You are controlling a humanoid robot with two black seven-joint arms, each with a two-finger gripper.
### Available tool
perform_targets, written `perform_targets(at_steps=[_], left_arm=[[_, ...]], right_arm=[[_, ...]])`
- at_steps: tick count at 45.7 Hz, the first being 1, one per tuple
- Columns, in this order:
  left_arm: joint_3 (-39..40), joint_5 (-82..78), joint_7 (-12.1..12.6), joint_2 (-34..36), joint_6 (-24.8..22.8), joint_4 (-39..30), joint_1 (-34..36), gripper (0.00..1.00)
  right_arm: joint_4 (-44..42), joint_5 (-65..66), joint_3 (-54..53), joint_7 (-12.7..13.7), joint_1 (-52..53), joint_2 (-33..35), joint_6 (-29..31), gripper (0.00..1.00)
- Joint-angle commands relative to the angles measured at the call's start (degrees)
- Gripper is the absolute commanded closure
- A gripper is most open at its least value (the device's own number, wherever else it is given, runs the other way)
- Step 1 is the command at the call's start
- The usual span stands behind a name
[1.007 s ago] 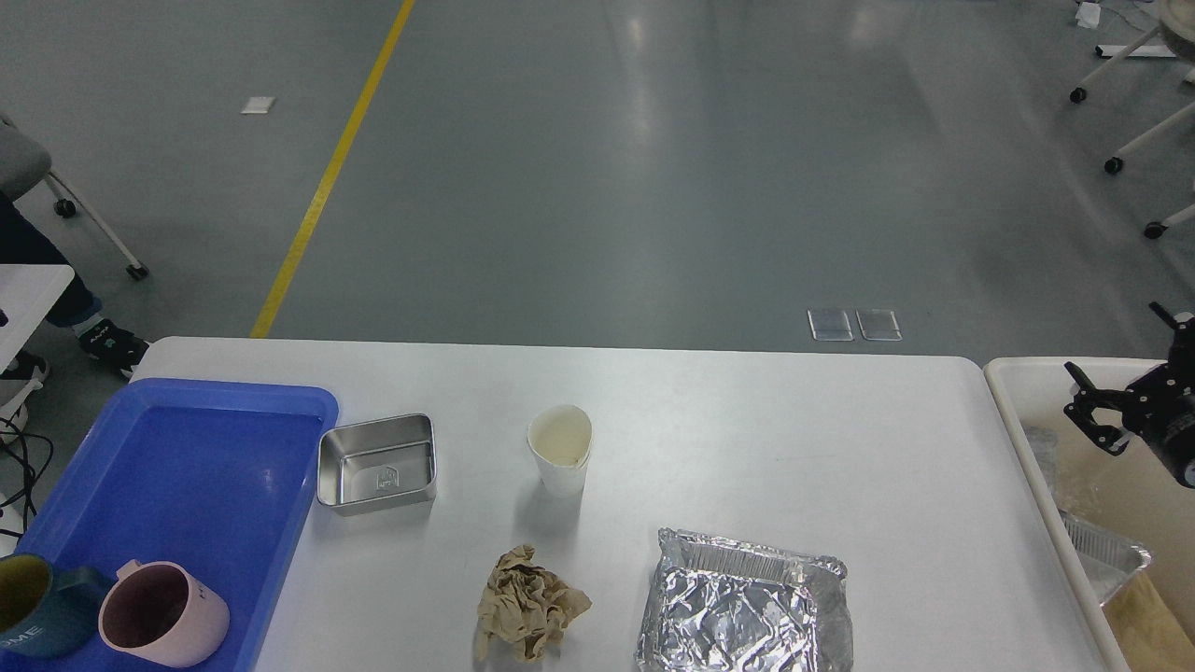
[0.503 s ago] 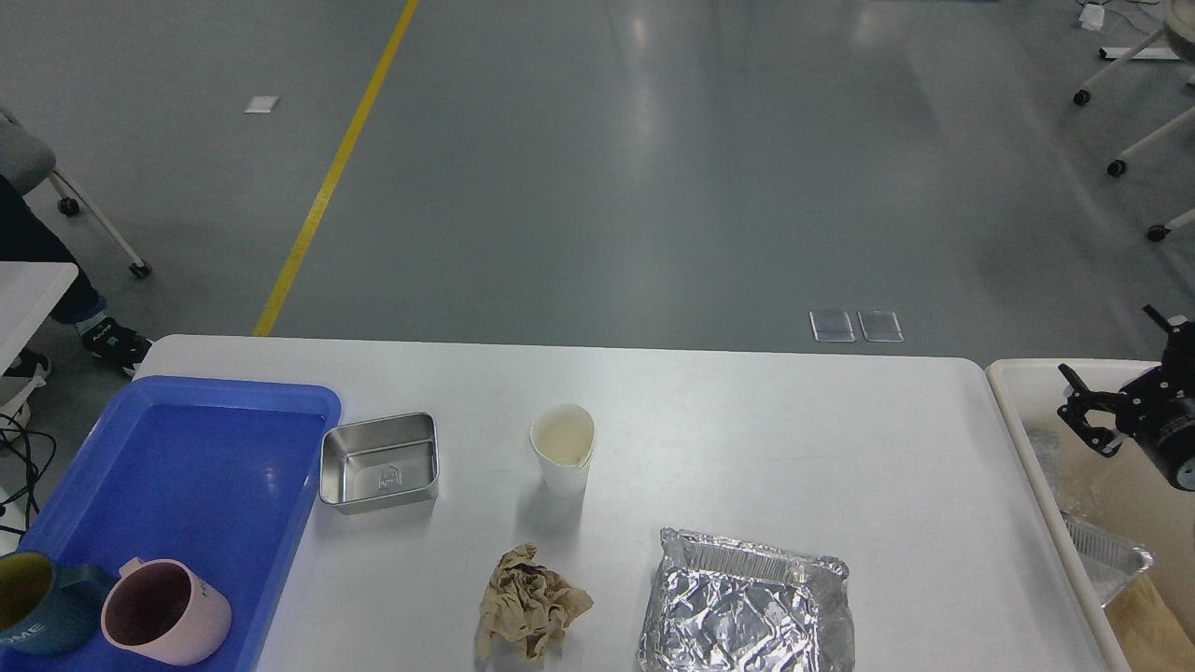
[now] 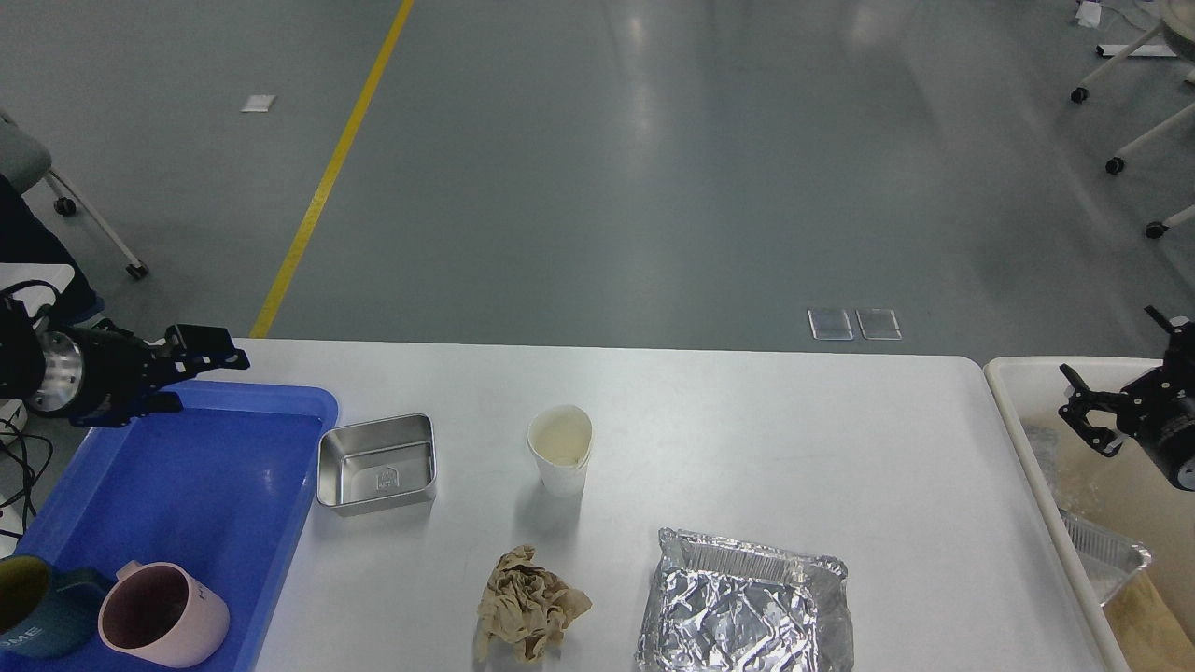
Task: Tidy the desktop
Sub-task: 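Reach the left gripper toward the small metal tin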
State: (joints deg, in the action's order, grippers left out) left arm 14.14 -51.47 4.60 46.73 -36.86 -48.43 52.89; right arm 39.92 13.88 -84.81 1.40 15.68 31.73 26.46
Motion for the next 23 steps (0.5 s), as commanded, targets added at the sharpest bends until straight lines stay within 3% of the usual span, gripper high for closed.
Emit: perform_targets(at_steps=[1, 6, 15, 23], left_arm=[[-1.56, -1.96, 0.85, -5.5, 0.21, 1.41, -0.77, 0.03], [-3.32, -2.32, 2.16, -7.61, 0.21, 1.41, -0.86, 0.03], [-3.59, -2.32, 7.0, -10.42, 0.56, 1.76, -2.17, 0.02], [-3.68, -2.32, 7.26, -12.89, 3.37, 3.7, -2.79, 0.02]], right_arm=[[-0.02, 0.0, -0.09, 0.0, -0.12, 0.0, -0.01, 0.0], [-0.02, 0.0, -0.09, 0.0, -0.21, 0.0, -0.01, 0.0], [-0.02, 0.0, -0.09, 0.0, -0.65, -0.09, -0.01, 0.0], [-0.02, 0.0, -0.09, 0.0, -1.35, -0.18, -0.01, 0.0]])
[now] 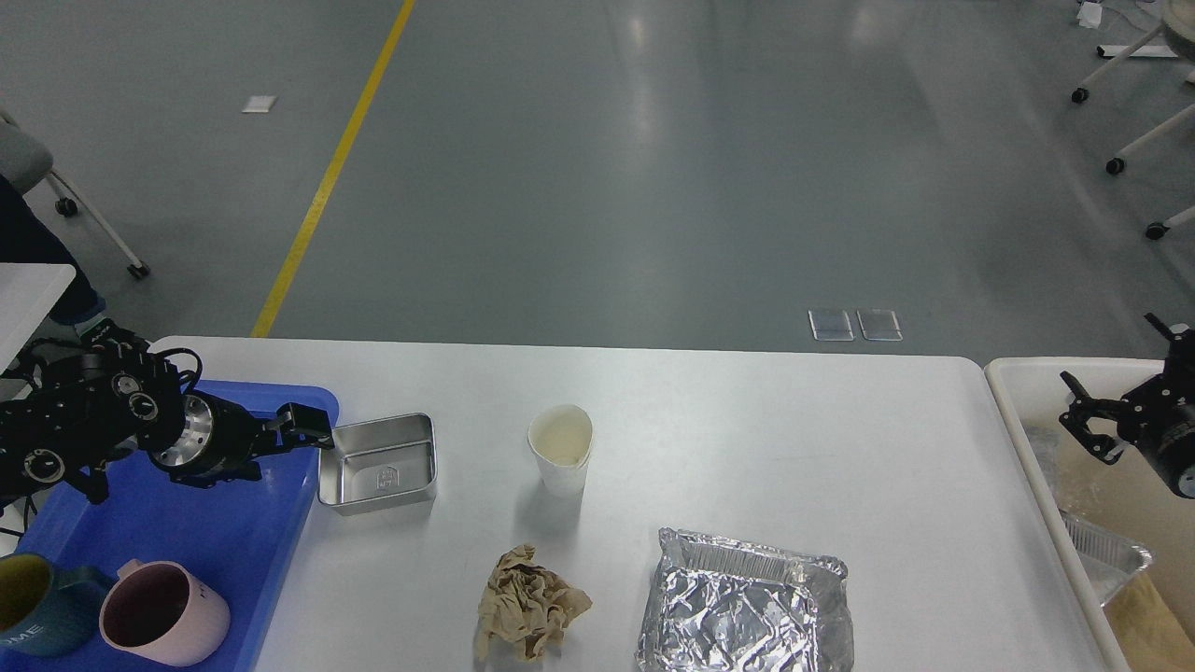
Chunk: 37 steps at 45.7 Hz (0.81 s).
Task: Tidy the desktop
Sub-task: 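Reach the left gripper toward the small metal tin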
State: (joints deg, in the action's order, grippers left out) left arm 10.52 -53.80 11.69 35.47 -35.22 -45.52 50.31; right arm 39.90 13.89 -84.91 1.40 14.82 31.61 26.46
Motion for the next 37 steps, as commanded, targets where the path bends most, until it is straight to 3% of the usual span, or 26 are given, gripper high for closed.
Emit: perform_targets(at_steps=[1, 19, 37], left_arm=[[-0.06, -0.08, 0.17, -1.81, 1.82, 0.78, -0.21, 0.02], [-0.06, 0.01, 0.0, -7.78, 3.84, 5.35, -0.3, 0.02], [0.03, -0.52, -1.85, -8.75, 3.67, 5.7, -0.21, 0.03]], right_arm=[[0.0, 0.0, 0.0, 0.0, -0.58, -0.06, 0.0, 0.0], [0.0, 0.0, 0.0, 0.0, -1.28, -0.06, 0.08, 0.0], [-0.17, 0.0, -0.08, 0.0, -1.81, -0.06, 0.96, 0.0]])
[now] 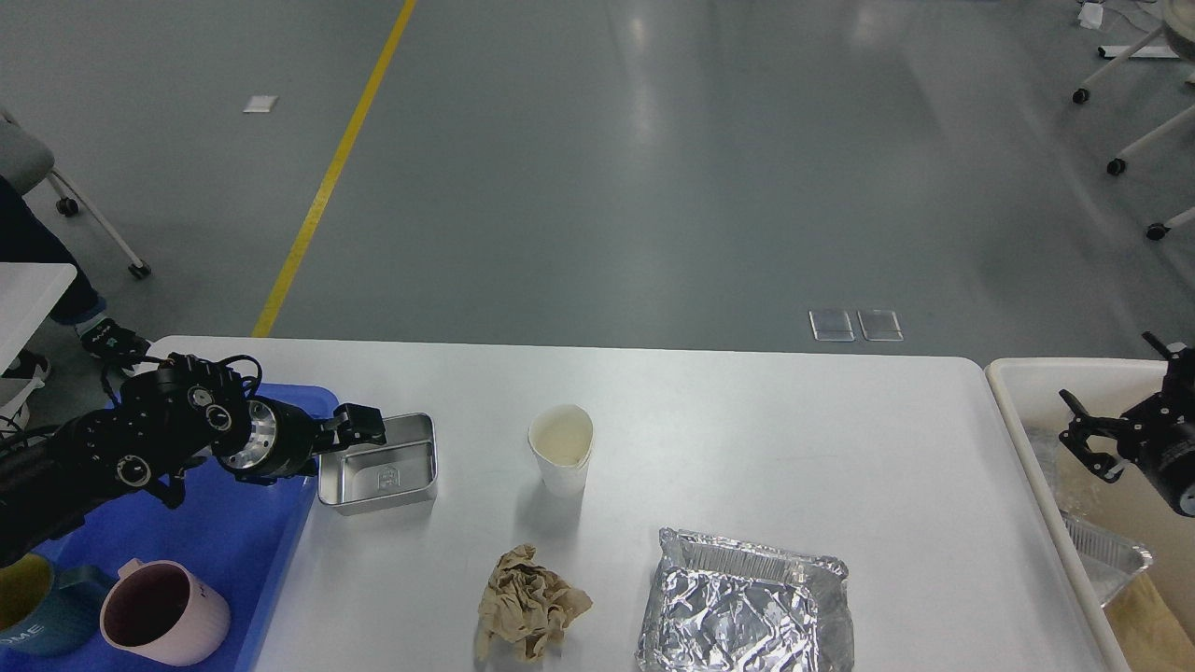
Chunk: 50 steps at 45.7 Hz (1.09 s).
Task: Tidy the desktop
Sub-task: 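Reach the left gripper toward the small metal tin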
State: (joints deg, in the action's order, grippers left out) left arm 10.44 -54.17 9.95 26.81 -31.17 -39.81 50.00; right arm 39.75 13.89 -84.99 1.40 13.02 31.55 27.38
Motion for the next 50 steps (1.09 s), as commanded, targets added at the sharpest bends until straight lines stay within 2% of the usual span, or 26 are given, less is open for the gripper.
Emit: perform_targets(at_steps=[1, 14, 37, 46, 50], left_arm=[[0.02, -0.15, -0.11, -0.01, -0.38, 0.0, 0.09, 0.03], [-0.07, -0.23, 0.77, -0.01, -0.47, 0.0, -0.17, 0.03], [-0.07, -1.29, 0.68, -0.09, 0.06, 0.88, -0.61, 0.05], [-0.06, -1.46, 0.68, -0.09, -0.21, 0.88, -0.61, 0.12], [0.02, -1.9, 0.68, -0.18, -0.56, 0.88, -0.61, 0.32]], right_arm=[[-0.02, 0.0, 0.0, 0.0, -0.01, 0.0, 0.05, 0.0], [-0.02, 0.0, 0.0, -0.08, -0.45, 0.0, 0.13, 0.0], [-0.02, 0.0, 0.0, -0.08, -1.15, 0.0, 0.31, 0.0], [-0.02, 0.0, 0.0, -0.08, -1.24, 0.0, 0.31, 0.0], [-0.02, 0.0, 0.0, -0.08, -1.24, 0.0, 0.31, 0.0]])
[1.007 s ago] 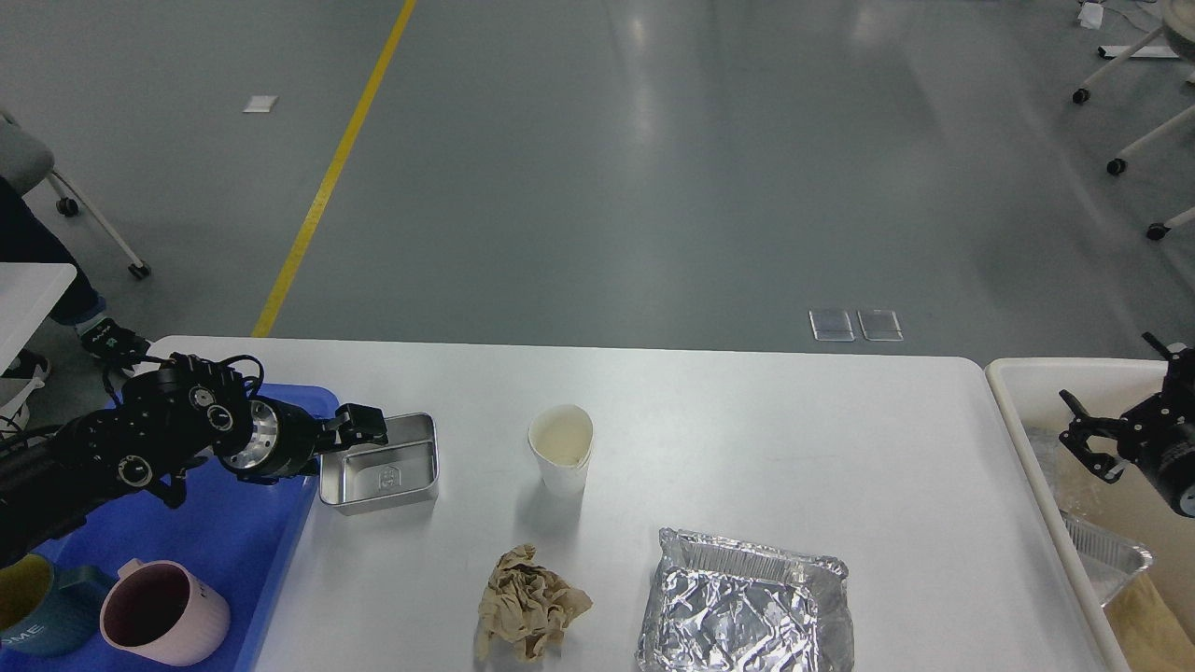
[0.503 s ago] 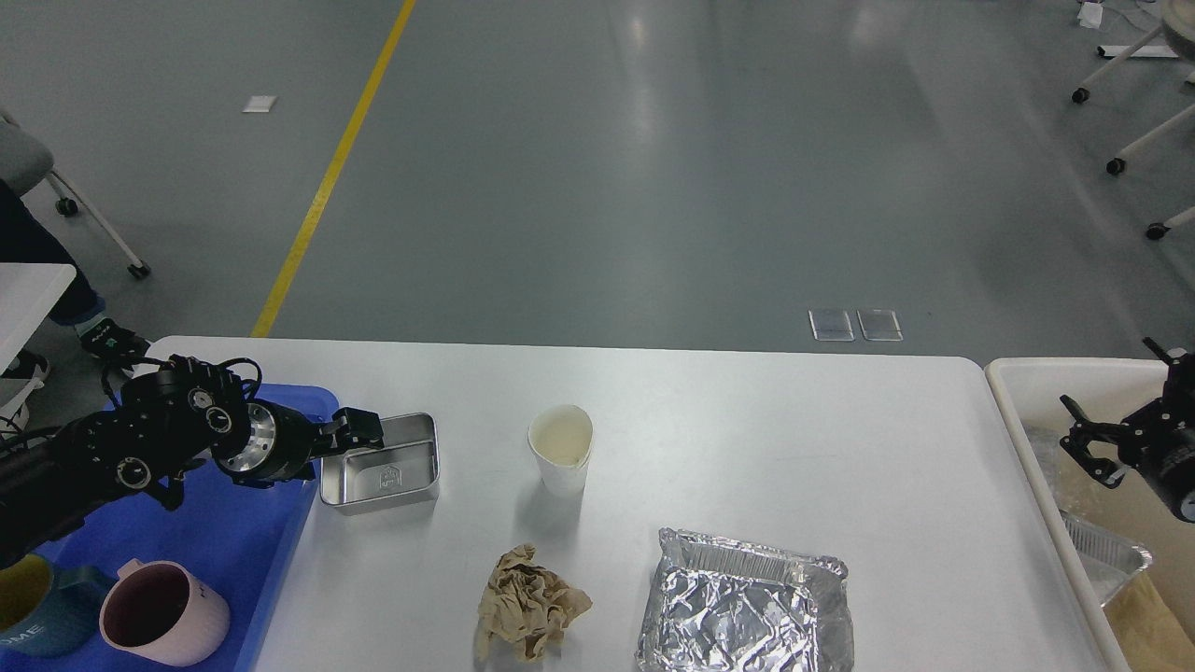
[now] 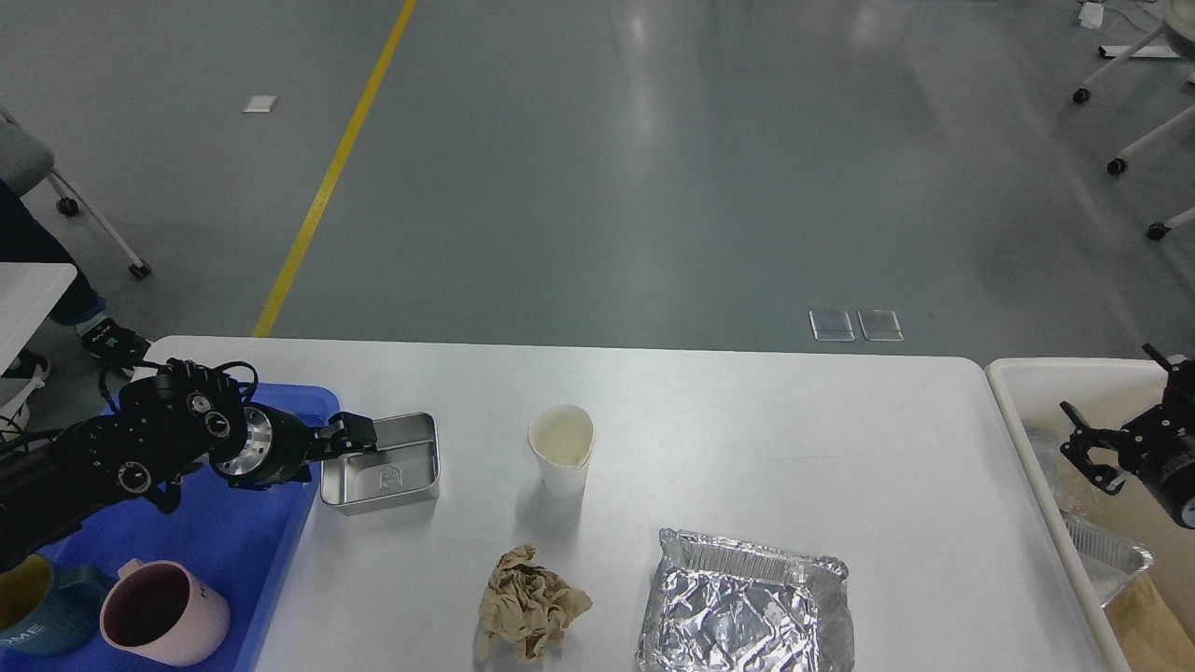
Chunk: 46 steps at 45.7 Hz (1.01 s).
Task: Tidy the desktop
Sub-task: 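Reach the left gripper toward the small metal tin, then grasp the small metal tin with the left gripper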
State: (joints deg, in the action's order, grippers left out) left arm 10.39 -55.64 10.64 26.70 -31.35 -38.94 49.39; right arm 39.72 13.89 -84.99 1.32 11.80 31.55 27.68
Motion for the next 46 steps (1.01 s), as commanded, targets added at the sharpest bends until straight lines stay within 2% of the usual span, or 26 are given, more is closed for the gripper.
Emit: perform_targets(at_steps=[1, 4, 18, 21, 35, 40, 44, 46], left_arm=[[0.06, -0.7, 0.0, -0.07, -0.47, -0.09, 0.0, 0.36], [0.06, -1.23, 0.0, -0.15, -0.55, -0.09, 0.0, 0.44], [0.06, -1.23, 0.0, -0.15, -1.08, -0.79, -0.09, 0.61], [0.06, -1.23, -0.18, -0.24, -0.21, -0.44, 0.0, 0.74], [0.06, -1.23, 0.0, -1.03, -0.99, -0.53, -0.35, 0.84], [0.06, -1.23, 0.0, -1.03, -1.78, -0.53, -0.26, 0.89], [0.06, -1.23, 0.08, -1.03, -2.14, -0.61, -0.18, 0.97], [0.06, -1.14, 0.0, -1.03, -2.14, -0.7, -0.09, 0.98]], right_arm=[[0.0, 0.0, 0.0, 0.0, -0.02, 0.0, 0.0, 0.0], [0.0, 0.0, 0.0, 0.0, -0.02, 0.0, 0.0, 0.0], [-0.09, 0.0, 0.0, 0.0, -0.46, 0.0, 0.0, 0.0], [-0.09, 0.0, 0.0, -0.08, -0.55, 0.0, 0.0, 0.0], [-0.09, 0.0, 0.0, -0.09, -0.73, 0.0, 0.0, 0.0], [-0.09, 0.0, 0.0, -0.09, -0.73, 0.0, 0.0, 0.0], [-0.09, 0.0, -0.08, -0.09, -0.81, 0.0, 0.0, 0.0], [-0.09, 0.0, -0.08, -0.09, -0.81, 0.0, 0.0, 0.0]])
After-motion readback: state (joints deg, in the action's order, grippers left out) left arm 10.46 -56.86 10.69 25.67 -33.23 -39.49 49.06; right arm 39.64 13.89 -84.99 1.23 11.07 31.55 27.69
